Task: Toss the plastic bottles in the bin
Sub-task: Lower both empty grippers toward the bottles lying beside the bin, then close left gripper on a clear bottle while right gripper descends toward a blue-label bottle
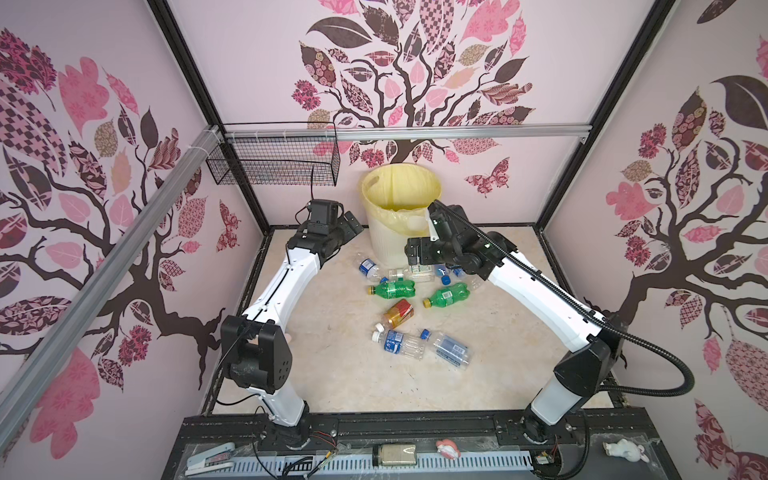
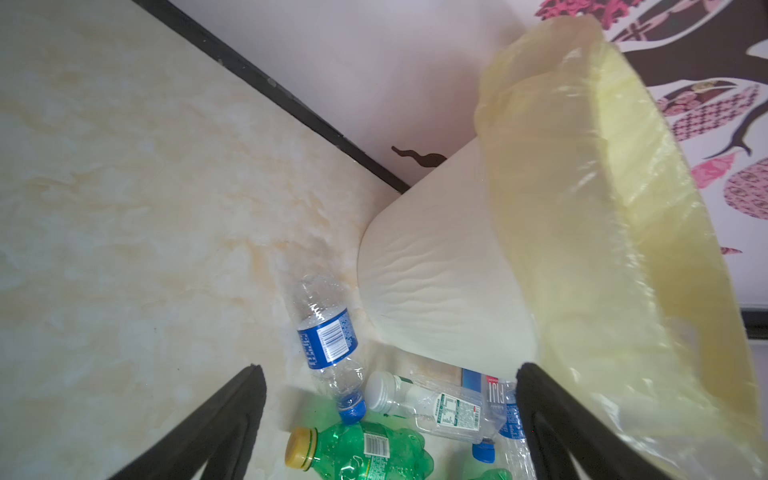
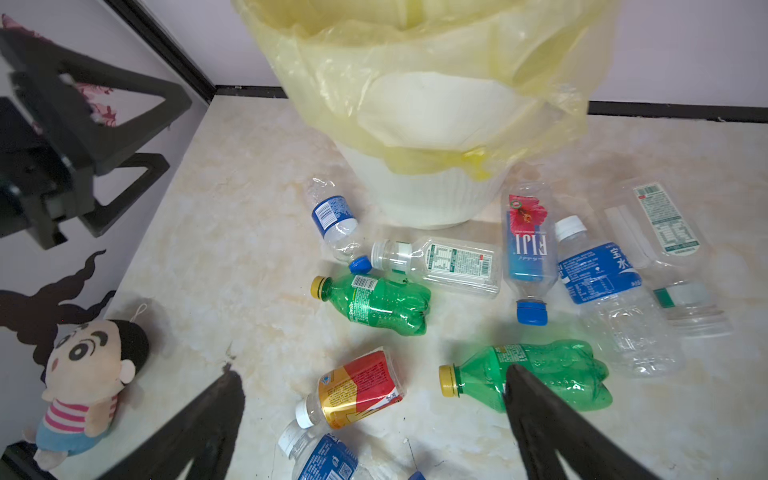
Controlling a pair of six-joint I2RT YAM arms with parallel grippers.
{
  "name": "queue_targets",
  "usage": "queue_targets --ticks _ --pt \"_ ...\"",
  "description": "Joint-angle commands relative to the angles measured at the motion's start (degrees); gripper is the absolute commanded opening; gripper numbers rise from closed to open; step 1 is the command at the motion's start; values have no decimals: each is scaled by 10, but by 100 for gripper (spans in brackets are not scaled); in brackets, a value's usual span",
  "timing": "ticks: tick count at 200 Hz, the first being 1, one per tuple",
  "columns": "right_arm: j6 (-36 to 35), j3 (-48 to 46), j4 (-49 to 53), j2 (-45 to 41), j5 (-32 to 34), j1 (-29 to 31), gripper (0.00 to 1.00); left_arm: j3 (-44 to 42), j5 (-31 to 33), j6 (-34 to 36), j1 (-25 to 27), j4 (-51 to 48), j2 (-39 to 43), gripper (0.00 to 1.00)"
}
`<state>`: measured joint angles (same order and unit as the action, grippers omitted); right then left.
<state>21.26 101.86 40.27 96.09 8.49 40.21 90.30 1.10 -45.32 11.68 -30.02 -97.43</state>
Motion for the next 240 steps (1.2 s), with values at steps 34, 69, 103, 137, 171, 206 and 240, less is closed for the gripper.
queue_targets --ticks 34,69,103,137,171,206,240 --pt "-35 -7 -15 12 47 33 100 -4 -69 -45 -14 -23 -76 97" --pt "-60 -68 -59 0 45 44 100 15 -85 -54 -13 -35 -126 97" --pt "-66 -101 -82 -7 43 44 100 30 -105 -51 -13 -25 -165 97" --pt "-78 -101 -82 0 43 45 100 49 -119 -54 -14 -22 -203 97" --pt "-92 -83 -80 20 39 44 100 69 -134 -62 -13 -6 -236 95" --pt "-103 -66 -71 37 34 44 100 95 -143 -65 -14 2 -270 92" --pt "-113 -61 -75 47 42 44 100 112 -148 -70 -14 1 -299 88"
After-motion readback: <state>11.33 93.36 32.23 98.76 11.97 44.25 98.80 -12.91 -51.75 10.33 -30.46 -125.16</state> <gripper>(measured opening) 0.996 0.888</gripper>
